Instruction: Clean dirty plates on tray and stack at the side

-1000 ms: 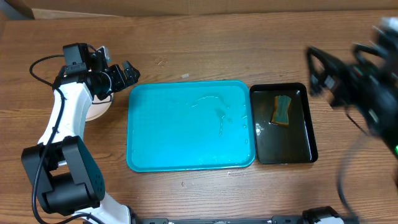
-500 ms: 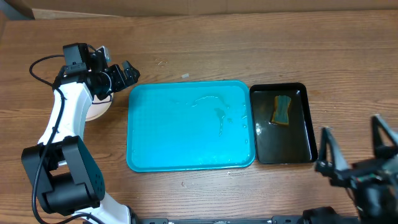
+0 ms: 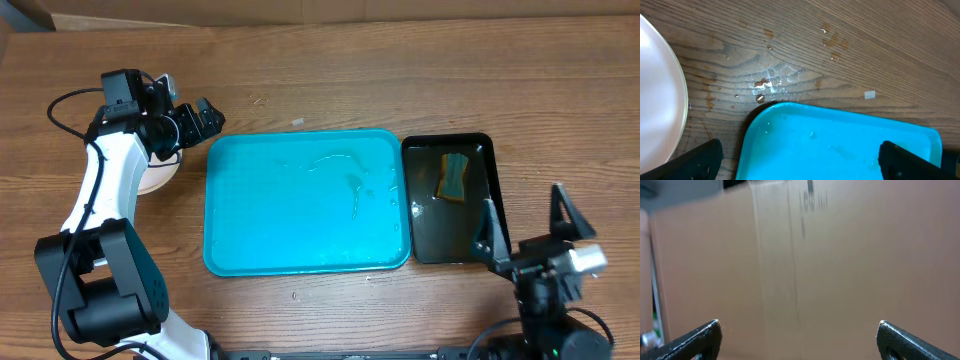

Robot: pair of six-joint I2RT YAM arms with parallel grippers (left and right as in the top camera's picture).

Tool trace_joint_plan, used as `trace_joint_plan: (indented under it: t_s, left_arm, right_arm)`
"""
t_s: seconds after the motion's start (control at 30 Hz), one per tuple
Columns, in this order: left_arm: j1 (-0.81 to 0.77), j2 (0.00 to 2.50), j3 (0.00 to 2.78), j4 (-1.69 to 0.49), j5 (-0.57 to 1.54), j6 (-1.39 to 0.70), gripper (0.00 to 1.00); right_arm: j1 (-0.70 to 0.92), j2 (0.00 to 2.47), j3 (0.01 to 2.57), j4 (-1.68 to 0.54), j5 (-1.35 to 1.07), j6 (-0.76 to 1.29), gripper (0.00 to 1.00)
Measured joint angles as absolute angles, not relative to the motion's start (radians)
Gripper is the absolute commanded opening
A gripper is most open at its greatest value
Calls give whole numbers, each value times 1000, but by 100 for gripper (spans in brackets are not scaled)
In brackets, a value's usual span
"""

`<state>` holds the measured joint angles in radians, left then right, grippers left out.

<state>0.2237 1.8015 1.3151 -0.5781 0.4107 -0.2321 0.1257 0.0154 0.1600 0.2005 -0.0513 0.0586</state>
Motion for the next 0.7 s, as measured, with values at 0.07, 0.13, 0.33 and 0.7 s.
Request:
trace_joint_plan:
  t_s: [0.07, 0.13, 0.33, 0.7]
  left_arm:
    - [224, 1802, 1315, -578, 411, -232, 100]
    - [224, 1802, 1315, -578, 411, -232, 100]
    - [224, 1802, 1315, -578, 411, -232, 100]
    - [224, 1802, 1315, -578, 411, -232, 100]
  right_arm:
    - [126, 15, 120, 199, -51, 59, 100]
    - [126, 15, 92, 199, -51, 59, 100]
    - [126, 15, 23, 190, -52, 59, 100]
    - [126, 14, 19, -49, -52, 51, 100]
